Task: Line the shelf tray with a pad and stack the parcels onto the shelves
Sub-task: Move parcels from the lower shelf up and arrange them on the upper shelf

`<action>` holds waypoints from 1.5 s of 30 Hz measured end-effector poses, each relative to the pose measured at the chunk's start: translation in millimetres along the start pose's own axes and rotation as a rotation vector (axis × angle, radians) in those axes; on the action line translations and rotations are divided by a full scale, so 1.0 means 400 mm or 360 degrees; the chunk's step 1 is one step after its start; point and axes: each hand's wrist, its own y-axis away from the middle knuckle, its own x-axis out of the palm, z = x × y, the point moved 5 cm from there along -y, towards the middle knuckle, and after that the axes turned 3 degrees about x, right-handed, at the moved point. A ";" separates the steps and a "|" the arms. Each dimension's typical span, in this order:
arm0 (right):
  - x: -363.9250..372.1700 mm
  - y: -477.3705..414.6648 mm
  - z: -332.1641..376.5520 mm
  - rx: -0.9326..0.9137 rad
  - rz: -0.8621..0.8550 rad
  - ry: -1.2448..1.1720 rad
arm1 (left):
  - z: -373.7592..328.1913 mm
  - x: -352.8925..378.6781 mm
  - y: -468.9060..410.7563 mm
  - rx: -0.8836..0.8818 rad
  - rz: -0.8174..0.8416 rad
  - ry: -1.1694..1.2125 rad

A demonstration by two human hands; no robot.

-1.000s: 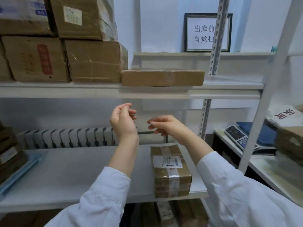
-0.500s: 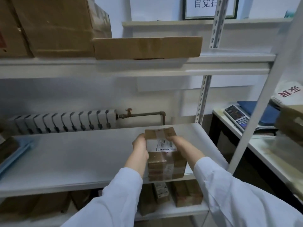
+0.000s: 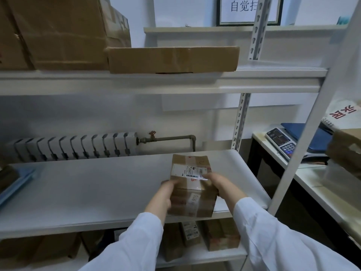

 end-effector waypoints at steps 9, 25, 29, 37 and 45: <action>0.018 0.067 0.077 -0.0127 0.0057 -0.0056 | -0.099 -0.060 0.011 0.0332 -0.0231 0.0016; 0.064 0.225 0.204 -0.0678 -0.0304 -0.0429 | -0.151 -0.306 0.086 0.0578 -0.0329 0.0538; 0.060 0.280 0.246 -0.0860 -0.0462 -0.0316 | -0.166 -0.364 0.126 0.0547 -0.0262 0.0483; 0.157 0.357 0.315 -0.1037 -0.0282 0.0220 | -0.239 -0.478 0.257 0.0521 -0.0334 0.0324; 0.226 0.333 0.342 -0.0765 0.0064 -0.0217 | -0.378 -0.571 0.475 0.0989 -0.0432 -0.0064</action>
